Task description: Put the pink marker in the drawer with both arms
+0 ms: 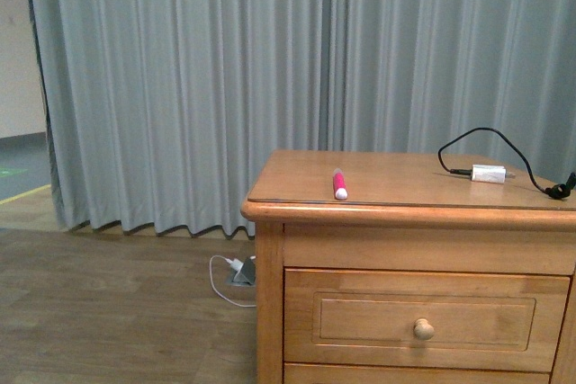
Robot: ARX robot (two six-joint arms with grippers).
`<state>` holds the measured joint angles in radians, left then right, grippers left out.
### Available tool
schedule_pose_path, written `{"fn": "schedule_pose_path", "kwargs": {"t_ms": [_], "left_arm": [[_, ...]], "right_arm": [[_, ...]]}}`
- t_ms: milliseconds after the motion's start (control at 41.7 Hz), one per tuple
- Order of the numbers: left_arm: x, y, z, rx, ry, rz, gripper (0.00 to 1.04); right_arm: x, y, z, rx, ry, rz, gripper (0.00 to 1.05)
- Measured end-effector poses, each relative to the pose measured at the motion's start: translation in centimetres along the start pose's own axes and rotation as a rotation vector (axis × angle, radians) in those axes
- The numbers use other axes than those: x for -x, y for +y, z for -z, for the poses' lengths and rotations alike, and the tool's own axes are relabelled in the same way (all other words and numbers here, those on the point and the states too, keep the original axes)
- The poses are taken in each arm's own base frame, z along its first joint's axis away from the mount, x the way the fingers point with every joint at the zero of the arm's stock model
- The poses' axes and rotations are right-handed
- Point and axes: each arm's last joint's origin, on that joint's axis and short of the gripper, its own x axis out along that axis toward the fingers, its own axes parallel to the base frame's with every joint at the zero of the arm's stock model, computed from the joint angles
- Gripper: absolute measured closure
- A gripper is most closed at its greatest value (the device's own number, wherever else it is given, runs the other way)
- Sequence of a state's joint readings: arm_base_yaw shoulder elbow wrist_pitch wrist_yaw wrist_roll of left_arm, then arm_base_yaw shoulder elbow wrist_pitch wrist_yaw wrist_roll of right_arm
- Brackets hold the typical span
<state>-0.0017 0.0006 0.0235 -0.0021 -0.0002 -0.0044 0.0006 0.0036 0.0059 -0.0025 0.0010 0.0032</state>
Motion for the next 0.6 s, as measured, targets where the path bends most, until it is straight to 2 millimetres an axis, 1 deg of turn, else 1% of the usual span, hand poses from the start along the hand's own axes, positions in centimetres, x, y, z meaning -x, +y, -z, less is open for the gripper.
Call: {"fn": "schedule_pose_path", "kwargs": {"t_ms": [599], "left_arm": [[0.0,0.0,0.0,0.0,0.0,0.0,0.06]], "right_arm": [[0.0,0.0,0.0,0.0,0.0,0.0,0.08]]}}
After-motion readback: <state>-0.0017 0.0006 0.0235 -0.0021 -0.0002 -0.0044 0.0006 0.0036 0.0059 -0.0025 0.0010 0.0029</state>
